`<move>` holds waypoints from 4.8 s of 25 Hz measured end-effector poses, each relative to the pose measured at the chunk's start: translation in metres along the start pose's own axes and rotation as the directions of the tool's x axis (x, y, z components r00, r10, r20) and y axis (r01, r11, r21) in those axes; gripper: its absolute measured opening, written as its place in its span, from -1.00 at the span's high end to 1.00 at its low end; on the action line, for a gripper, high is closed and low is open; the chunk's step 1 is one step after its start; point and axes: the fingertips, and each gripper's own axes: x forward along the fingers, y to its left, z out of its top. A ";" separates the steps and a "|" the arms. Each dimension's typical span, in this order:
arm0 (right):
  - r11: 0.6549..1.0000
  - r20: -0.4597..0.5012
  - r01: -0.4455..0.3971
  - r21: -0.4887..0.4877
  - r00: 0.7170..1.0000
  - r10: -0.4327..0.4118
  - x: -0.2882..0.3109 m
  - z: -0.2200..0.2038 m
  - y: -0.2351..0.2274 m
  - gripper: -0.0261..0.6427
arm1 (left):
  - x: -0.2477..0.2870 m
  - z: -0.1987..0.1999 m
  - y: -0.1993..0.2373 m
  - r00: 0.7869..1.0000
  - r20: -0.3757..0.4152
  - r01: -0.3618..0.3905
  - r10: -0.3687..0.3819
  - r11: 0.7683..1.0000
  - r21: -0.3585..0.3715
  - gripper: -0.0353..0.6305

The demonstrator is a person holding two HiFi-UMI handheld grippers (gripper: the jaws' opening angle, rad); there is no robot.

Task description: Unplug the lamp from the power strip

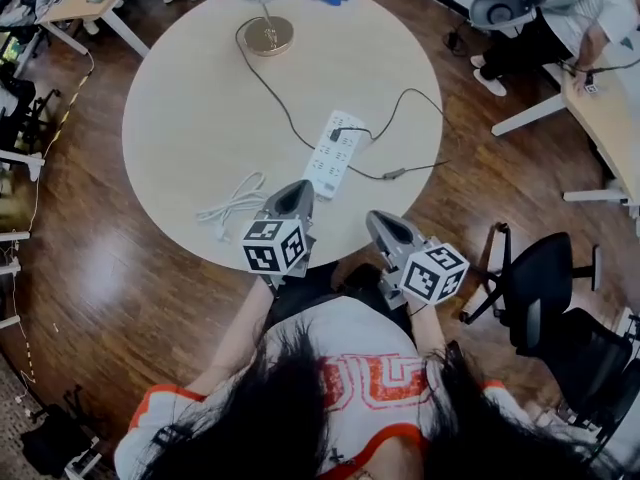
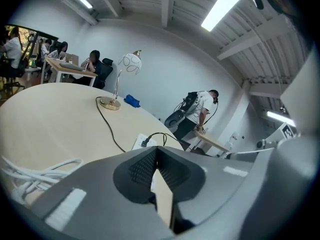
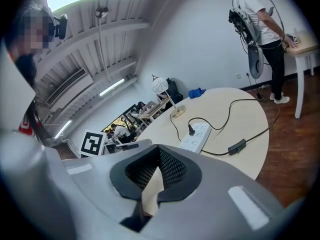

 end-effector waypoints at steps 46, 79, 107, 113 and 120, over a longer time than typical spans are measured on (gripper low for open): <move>0.891 -0.447 -0.263 -0.369 0.891 0.078 0.150 0.015 -0.112 0.92 | 0.082 -0.069 0.046 0.885 -0.223 -0.453 0.409 0.868 -0.204 0.89; 0.613 -0.396 -0.279 -0.739 0.916 -0.062 0.208 0.006 -0.106 0.57 | 0.087 -0.072 0.047 0.901 -0.202 -0.422 0.385 0.886 -0.194 0.89; 0.884 -0.236 -0.315 -0.346 0.941 0.243 0.186 0.081 -0.079 0.57 | 0.090 -0.072 0.042 0.907 -0.205 -0.404 0.369 0.899 -0.171 0.89; 0.894 -0.196 -0.196 -0.402 0.973 0.125 0.179 0.107 -0.112 0.57 | 0.091 -0.071 0.041 0.910 -0.210 -0.394 0.357 0.902 -0.174 0.89; 0.898 -0.245 -0.050 -0.437 0.967 -0.066 0.162 0.095 -0.174 0.56 | 0.091 -0.070 0.044 0.912 -0.202 -0.393 0.357 0.903 -0.176 0.89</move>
